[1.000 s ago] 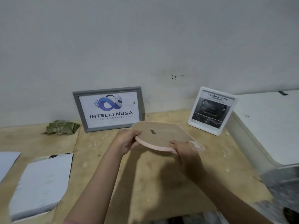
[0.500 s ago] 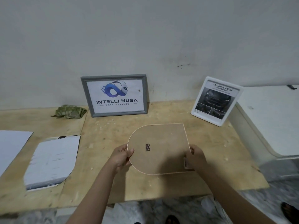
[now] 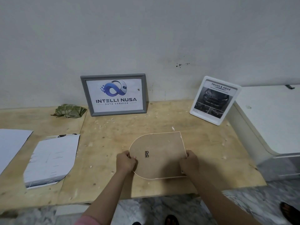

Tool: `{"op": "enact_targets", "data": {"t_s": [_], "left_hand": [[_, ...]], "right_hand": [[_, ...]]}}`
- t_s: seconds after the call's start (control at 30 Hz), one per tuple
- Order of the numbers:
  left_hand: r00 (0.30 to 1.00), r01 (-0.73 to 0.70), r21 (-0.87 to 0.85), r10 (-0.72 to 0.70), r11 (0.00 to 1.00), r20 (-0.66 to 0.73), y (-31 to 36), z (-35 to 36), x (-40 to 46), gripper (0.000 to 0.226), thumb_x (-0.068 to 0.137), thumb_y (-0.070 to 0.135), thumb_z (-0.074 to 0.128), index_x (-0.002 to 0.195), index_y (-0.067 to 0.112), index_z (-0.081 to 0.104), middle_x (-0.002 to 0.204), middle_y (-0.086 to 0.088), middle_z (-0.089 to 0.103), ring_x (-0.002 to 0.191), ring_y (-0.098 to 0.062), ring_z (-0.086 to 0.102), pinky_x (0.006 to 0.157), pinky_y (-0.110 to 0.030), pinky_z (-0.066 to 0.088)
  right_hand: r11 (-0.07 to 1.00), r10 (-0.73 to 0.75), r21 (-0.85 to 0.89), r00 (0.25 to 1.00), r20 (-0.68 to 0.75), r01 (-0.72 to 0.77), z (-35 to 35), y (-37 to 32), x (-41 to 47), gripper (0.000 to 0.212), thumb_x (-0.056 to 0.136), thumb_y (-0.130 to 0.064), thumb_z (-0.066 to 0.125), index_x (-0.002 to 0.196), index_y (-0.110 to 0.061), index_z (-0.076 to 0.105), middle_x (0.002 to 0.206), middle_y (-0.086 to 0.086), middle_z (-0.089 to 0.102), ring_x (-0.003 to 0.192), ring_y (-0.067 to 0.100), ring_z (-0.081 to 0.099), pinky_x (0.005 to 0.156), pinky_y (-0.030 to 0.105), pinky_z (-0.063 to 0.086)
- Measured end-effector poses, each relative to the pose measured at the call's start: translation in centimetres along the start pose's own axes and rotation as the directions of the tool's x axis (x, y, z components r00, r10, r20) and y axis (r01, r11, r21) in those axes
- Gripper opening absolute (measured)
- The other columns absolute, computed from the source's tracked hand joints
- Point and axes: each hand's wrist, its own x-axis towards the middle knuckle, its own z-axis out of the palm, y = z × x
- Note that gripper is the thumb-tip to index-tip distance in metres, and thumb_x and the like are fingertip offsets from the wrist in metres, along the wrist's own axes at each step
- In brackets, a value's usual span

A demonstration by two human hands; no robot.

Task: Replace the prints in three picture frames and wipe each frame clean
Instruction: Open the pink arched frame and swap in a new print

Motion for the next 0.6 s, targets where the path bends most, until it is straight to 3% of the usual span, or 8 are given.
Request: {"op": "enact_targets", "data": {"t_s": [0.1, 0.17, 0.23, 0.33, 0.4, 0.47, 0.53, 0.6], "left_hand": [[0.995, 0.095, -0.088, -0.096, 0.992, -0.009, 0.3, -0.4, 0.4, 0.011, 0.088, 0.012, 0.06, 0.095, 0.005, 0.066, 0.087, -0.009, 0.063, 0.079, -0.021, 0.055, 0.07, -0.024, 0.037], [0.983, 0.179, -0.306, -0.18, 0.935, 0.025, 0.7, -0.7, 0.5, 0.014, 0.093, 0.009, 0.052, 0.099, 0.003, 0.064, 0.089, -0.012, 0.063, 0.075, -0.022, 0.055, 0.067, -0.027, 0.041], [0.965, 0.263, -0.525, -0.228, 0.809, 0.132, 1.0, -1.1, 0.4, 0.014, 0.096, 0.006, 0.047, 0.1, 0.004, 0.06, 0.08, -0.013, 0.06, 0.063, -0.022, 0.052, 0.058, -0.027, 0.042], [0.92, 0.377, -0.636, -0.194, 0.674, 0.341, 0.9, -1.9, 0.5, 0.027, 0.099, 0.006, 0.033, 0.087, 0.011, 0.056, 0.074, -0.013, 0.056, 0.051, -0.021, 0.051, 0.043, -0.027, 0.04], [0.851, 0.514, -0.696, -0.195, 0.501, 0.488, 0.9, -2.3, 0.4, 0.028, 0.1, 0.012, 0.029, 0.088, 0.015, 0.054, 0.08, -0.011, 0.065, 0.061, -0.025, 0.064, 0.048, -0.034, 0.055], [0.808, 0.583, -0.729, -0.167, 0.359, 0.565, 0.9, -2.3, 0.4, 0.029, 0.102, 0.023, 0.031, 0.104, 0.01, 0.056, 0.085, -0.014, 0.072, 0.069, -0.027, 0.071, 0.055, -0.042, 0.059], [0.798, 0.6, -0.749, -0.136, 0.28, 0.588, 1.0, -2.2, 0.3, 0.033, 0.102, 0.025, 0.03, 0.113, 0.007, 0.055, 0.087, -0.016, 0.073, 0.072, -0.029, 0.072, 0.058, -0.046, 0.059], [0.805, 0.592, -0.777, -0.113, 0.214, 0.582, 0.7, -2.0, 0.2, 0.031, 0.101, 0.022, 0.03, 0.11, 0.007, 0.056, 0.084, -0.016, 0.073, 0.071, -0.028, 0.072, 0.057, -0.045, 0.058]], "right_hand": [[0.995, 0.065, 0.076, 0.998, -0.004, -0.064, -0.2, -0.4, 0.1, 0.018, 0.08, -0.002, 0.055, 0.096, -0.008, 0.061, 0.088, 0.009, 0.061, 0.081, 0.026, 0.054, 0.067, 0.026, 0.037], [0.986, 0.081, 0.145, 0.997, -0.004, -0.079, -0.2, -0.4, 0.2, 0.018, 0.083, -0.005, 0.057, 0.1, -0.006, 0.062, 0.088, 0.007, 0.06, 0.08, 0.023, 0.054, 0.068, 0.026, 0.038], [0.974, 0.101, 0.204, 0.995, -0.006, -0.098, -0.2, -0.4, 0.3, 0.017, 0.085, -0.006, 0.055, 0.1, -0.003, 0.063, 0.085, 0.009, 0.06, 0.074, 0.023, 0.054, 0.062, 0.027, 0.039], [0.956, 0.127, 0.27, 0.991, -0.032, -0.113, -0.4, -0.6, 0.4, 0.015, 0.088, -0.005, 0.05, 0.096, 0.0, 0.062, 0.078, 0.011, 0.056, 0.06, 0.018, 0.049, 0.051, 0.025, 0.036], [0.944, 0.143, 0.304, 0.989, -0.032, -0.127, -0.4, -0.8, 0.4, 0.015, 0.092, -0.009, 0.047, 0.092, -0.003, 0.06, 0.077, 0.01, 0.053, 0.057, 0.015, 0.046, 0.05, 0.024, 0.034], [0.931, 0.169, 0.332, 0.985, -0.021, -0.153, -0.4, -0.7, 0.5, 0.019, 0.095, -0.013, 0.042, 0.091, -0.005, 0.059, 0.077, 0.01, 0.053, 0.059, 0.017, 0.046, 0.051, 0.025, 0.035], [0.926, 0.181, 0.34, 0.983, -0.011, -0.167, -0.3, -0.4, 0.6, 0.022, 0.095, -0.014, 0.039, 0.091, -0.006, 0.059, 0.077, 0.011, 0.053, 0.061, 0.02, 0.047, 0.053, 0.026, 0.035], [0.931, 0.177, 0.326, 0.984, -0.014, -0.163, -0.3, -0.2, 0.5, 0.022, 0.095, -0.013, 0.038, 0.09, -0.006, 0.058, 0.077, 0.012, 0.052, 0.062, 0.022, 0.046, 0.054, 0.026, 0.034]]}}
